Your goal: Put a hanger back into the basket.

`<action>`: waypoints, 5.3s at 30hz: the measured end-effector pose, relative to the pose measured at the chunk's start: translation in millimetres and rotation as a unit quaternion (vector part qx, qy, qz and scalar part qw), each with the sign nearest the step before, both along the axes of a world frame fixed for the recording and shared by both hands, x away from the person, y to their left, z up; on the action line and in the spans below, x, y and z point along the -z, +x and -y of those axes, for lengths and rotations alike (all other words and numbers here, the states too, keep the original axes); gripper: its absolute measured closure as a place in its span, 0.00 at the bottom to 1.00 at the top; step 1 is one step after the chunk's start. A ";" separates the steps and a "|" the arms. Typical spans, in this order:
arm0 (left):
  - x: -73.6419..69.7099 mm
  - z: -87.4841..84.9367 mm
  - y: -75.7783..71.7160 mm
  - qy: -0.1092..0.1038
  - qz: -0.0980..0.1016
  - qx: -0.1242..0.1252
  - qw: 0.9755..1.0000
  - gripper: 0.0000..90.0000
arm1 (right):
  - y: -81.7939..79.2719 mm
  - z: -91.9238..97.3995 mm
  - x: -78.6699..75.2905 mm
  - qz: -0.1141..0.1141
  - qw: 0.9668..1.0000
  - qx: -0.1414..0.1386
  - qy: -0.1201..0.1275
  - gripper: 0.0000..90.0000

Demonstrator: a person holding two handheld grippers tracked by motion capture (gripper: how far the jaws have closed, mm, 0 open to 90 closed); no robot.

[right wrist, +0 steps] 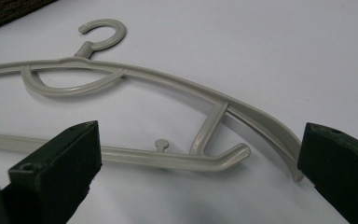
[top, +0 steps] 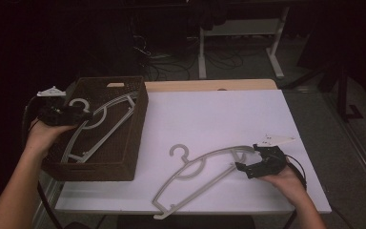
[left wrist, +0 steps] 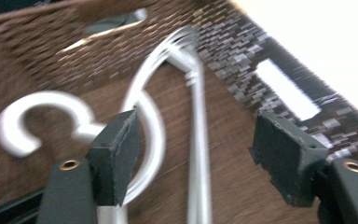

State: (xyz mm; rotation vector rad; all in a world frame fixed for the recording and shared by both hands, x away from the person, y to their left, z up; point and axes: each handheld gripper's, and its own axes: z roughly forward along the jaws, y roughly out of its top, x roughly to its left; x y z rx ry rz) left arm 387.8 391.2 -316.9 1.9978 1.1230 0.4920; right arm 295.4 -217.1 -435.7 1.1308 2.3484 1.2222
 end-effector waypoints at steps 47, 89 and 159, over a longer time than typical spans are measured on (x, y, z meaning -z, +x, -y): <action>61.7 243.6 -50.7 -0.080 -0.018 0.236 0.968 0.00 | -1.9 -1.2 -2.7 -0.011 1.000 -0.011 0.005 0.06; 106.8 237.0 -50.0 -0.043 -0.066 0.236 0.969 0.00 | 7.5 -14.4 14.7 -0.040 0.997 -0.026 -0.068 0.99; 110.6 237.0 -71.8 -0.053 -0.141 0.253 0.956 0.89 | 1.3 -12.0 4.2 -0.021 0.999 -0.028 -0.028 0.88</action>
